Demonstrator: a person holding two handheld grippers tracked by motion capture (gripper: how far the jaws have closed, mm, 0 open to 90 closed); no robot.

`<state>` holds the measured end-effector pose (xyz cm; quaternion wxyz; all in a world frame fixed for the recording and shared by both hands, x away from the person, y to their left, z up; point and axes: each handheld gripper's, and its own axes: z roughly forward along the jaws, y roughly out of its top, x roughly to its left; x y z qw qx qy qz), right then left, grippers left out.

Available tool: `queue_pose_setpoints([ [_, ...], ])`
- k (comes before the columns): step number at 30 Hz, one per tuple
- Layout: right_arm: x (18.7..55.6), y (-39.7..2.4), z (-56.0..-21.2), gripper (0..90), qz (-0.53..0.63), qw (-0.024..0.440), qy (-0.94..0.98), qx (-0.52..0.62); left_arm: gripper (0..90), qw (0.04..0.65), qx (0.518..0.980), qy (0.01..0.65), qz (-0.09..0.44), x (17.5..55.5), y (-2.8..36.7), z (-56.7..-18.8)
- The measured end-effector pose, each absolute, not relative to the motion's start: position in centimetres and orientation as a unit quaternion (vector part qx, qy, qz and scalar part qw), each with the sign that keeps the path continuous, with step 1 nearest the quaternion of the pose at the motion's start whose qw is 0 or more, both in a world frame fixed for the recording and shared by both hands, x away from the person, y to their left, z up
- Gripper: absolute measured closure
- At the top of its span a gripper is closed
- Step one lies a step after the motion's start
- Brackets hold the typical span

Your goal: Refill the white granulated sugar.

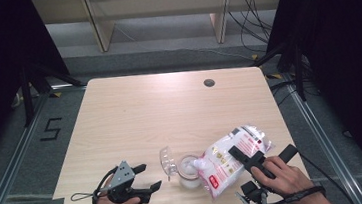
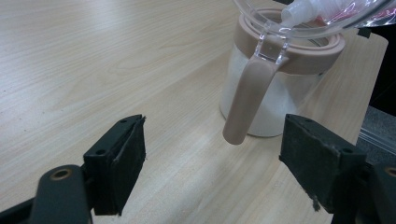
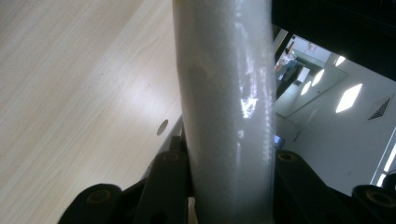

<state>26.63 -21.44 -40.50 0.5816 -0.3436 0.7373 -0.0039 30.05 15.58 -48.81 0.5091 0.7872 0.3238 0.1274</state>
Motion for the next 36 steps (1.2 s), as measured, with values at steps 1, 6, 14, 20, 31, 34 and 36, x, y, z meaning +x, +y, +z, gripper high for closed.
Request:
queue_pose_setpoints([
  [1, 26.6, -21.4, -40.4, 75.8, -0.006, 0.581, 0.736, -0.347, 21.8, 0.51, 0.788, 0.319, 0.128, 30.1, 15.6, -48.8],
  [6, 26.8, -21.4, -40.3, 75.9, 0.003, 0.579, 0.735, -0.353, 21.8, 0.508, 0.789, 0.321, 0.129, 30.1, 15.6, -48.8],
  [14, 26.9, -21.7, -40.8, 76.0, 0.03, 0.569, 0.754, -0.327, 21.8, 0.509, 0.789, 0.318, 0.131, 30.1, 15.7, -48.8],
  [20, 27.3, -22.0, -41.1, 76.1, 0.058, 0.56, 0.764, -0.314, 21.8, 0.512, 0.786, 0.322, 0.127, 30.1, 15.6, -48.8],
  [31, 28.6, -22.7, -42.2, 76.5, 0.131, 0.53, 0.79, -0.277, 21.9, 0.512, 0.787, 0.321, 0.128, 30.1, 15.6, -48.8],
  [34, 29.0, -23.1, -42.6, 76.6, 0.16, 0.521, 0.796, -0.263, 22.9, 0.512, 0.786, 0.322, 0.127, 30.0, 15.6, -48.8],
  [36, 29.1, -23.2, -42.7, 76.6, 0.171, 0.517, 0.797, -0.262, 22.9, 0.512, 0.787, 0.321, 0.127, 30.0, 15.6, -48.8],
])
